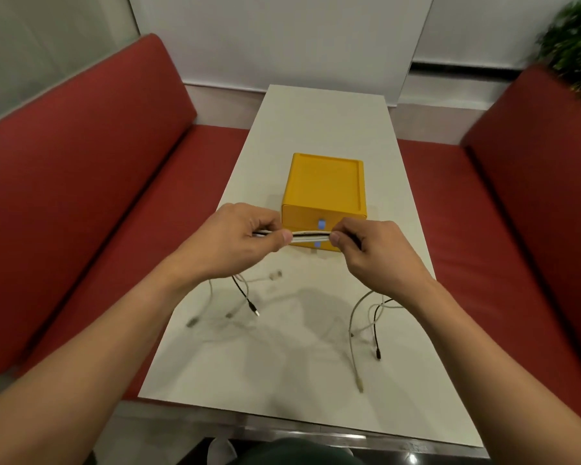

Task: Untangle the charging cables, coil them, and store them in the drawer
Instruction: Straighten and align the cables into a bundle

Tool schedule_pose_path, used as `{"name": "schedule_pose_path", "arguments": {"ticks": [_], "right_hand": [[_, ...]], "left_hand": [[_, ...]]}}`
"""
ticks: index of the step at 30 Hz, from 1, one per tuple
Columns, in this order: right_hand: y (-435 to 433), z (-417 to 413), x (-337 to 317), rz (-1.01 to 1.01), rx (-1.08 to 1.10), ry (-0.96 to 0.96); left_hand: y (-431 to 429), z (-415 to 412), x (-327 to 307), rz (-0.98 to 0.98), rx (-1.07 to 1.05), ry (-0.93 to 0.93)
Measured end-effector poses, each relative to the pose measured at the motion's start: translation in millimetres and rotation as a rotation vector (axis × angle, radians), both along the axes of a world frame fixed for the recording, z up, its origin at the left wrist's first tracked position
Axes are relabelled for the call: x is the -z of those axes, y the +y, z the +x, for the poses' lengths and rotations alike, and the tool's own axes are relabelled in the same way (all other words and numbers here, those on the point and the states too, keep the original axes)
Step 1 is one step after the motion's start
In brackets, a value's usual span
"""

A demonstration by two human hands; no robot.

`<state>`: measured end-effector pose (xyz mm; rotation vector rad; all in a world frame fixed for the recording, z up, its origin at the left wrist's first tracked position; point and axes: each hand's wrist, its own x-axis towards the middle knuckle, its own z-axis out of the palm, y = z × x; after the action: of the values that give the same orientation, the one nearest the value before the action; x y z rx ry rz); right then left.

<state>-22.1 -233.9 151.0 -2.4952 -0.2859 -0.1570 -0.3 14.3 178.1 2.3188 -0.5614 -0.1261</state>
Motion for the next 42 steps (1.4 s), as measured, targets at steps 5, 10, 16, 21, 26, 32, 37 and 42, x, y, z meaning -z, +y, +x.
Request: {"name": "schedule_pose_path", "arguments": {"ticks": [5,10,16,21,26,32,37,42], "right_hand": [[-4.1,2.7,-11.6,0.087,-0.058,0.074],[-1.9,4.1,-27.0,0.131,-0.098,0.103],[2.7,4.9,-36.3,0.088,-0.134,0.087],[-1.6,6.4,-38.8,0.103,-0.157,0.086],[-15.6,11.2,-33.3,0.051,-0.167,0.168],[-17.4,6.2,-32.2,0.159,-0.211,0.262],[-13.1,2.0,-33.5,0.218,-0.174,0.195],[-10.8,-0.8,-37.9,0.218,-0.109,0.219]], "left_hand": [[14.0,14.5,3.8,0.102,0.056,0.153],[4.5,12.2,-7.5,0.089,0.141,0.338],[-17.4,14.4,-13.4,-0.187,0.191,0.354],[-19.0,11.6,-13.6,-0.137,0.177,0.246],[-16.4,13.9,-14.2,0.054,0.049,0.038],[-9.6,12.1,-7.9,0.13,-0.01,-0.002],[-5.8,6.4,-19.3,0.004,0.001,0.054],[-3.1,4.1,-22.3,0.023,0.025,0.02]]}}
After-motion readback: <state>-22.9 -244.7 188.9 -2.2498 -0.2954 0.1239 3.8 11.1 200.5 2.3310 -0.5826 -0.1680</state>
